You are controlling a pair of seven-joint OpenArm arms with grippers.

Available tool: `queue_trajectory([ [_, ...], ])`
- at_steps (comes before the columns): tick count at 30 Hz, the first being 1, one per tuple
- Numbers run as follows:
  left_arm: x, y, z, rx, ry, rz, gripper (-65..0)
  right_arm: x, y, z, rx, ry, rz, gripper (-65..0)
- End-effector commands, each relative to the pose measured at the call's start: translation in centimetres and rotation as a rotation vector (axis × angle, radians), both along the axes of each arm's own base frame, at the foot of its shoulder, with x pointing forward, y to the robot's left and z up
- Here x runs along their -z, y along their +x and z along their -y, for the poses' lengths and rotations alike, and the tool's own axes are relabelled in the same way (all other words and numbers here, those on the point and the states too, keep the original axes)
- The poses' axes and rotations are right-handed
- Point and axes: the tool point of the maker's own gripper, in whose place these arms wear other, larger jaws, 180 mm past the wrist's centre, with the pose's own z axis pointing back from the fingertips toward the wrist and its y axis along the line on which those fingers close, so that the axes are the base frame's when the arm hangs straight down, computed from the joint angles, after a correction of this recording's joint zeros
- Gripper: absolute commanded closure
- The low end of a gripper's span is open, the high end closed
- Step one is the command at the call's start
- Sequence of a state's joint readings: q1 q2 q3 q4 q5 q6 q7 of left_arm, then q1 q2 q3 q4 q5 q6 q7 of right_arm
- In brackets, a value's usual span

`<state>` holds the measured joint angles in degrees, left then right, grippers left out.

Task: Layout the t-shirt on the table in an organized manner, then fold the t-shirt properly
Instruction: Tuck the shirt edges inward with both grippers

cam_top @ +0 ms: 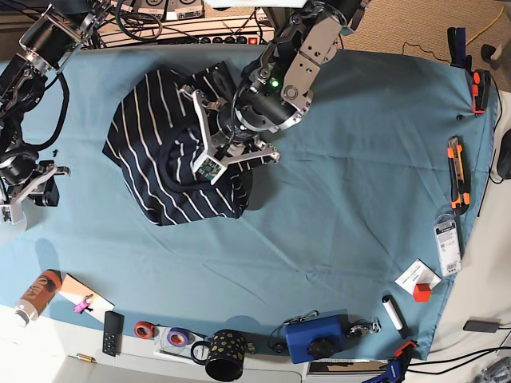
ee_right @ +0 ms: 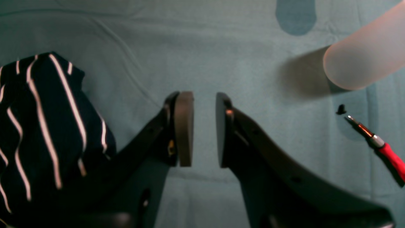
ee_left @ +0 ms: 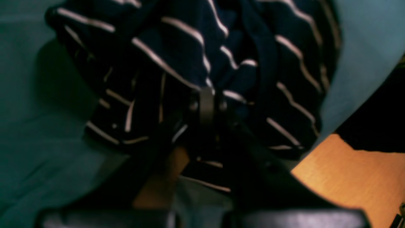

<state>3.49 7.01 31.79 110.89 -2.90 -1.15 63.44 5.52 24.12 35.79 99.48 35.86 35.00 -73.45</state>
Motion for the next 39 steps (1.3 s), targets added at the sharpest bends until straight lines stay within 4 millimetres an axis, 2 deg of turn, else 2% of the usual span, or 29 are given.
queue_trajectory([
  [1, -1.3, -0.4, 1.3, 0.002, -0.056, 0.007, 0.0, -2.0, 0.7, 0.4, -0.008, -0.026, 0.061, -12.7],
  [4, -0.7, -1.0, 1.1, 0.006, -0.041, -0.018, 0.0, -2.0, 0.7, 0.4, -0.007, -0.026, 0.06, -12.7],
  [8, 1.5, -2.7, 0.0, 0.013, -0.008, -0.066, 0.0, -2.1, 0.7, 0.0, -0.034, -0.028, 0.066, -12.7],
  [10, 2.1, -3.2, -0.4, 0.006, -0.021, -0.059, 0.0, -2.3, 0.8, -1.3, -0.116, -0.017, 0.083, -12.7],
  [12, 2.0, -3.2, -0.5, -0.005, -0.058, -0.016, 0.0, -2.8, 0.9, -3.2, -0.181, 0.073, 0.111, -12.7],
  [13, 1.7, -3.0, -0.4, -0.009, -0.08, 0.013, 0.0, -3.2, 0.9, -4.3, -0.221, 0.124, 0.124, -12.7],
  [16, 0.2, -1.8, -0.1, -0.028, -0.146, 0.101, -17.2, -4.8, 0.7, -7.1, -0.33, 0.257, 0.188, -12.7],
  [18, -0.9, -1.1, 0.1, -0.034, -0.172, 0.142, -25.4, -5.9, 0.6, -8.3, -0.378, 0.318, 0.236, -12.7],
  [20, -2.0, -0.5, 0.2, -0.037, -0.189, 0.168, -27.1, -6.5, 0.6, -9.0, -0.409, 0.354, 0.262, -12.7],
  [22, -3.6, 0.2, 0.3, -0.041, -0.213, 0.211, -27.1, -6.3, 0.5, -9.6, -0.429, 0.368, 0.254, -12.6],
  [26, -7.4, 2.3, 0.6, -0.049, -0.272, 0.33, -27.1, -3.8, -0.1, -12.2, -0.497, 0.388, 0.156, -12.6],
  [29, -8.4, 3.9, 0.6, -0.045, -0.267, 0.384, -27.0, -1.7, -0.7, -14.7, -0.563, 0.399, 0.073, -12.6],
  [32, -6.8, 5.2, 1.2, -0.03, -0.223, 0.37, -27.0, 0.1, -0.9, -15.9, -0.595, 0.365, 0.003, -12.6],
  [39, 0.4, 7.0, 2.3, 0.027, -0.081, 0.251, -27.0, 3.3, -1.7, -17.2, -0.628, 0.289, -0.121, -12.6],
])
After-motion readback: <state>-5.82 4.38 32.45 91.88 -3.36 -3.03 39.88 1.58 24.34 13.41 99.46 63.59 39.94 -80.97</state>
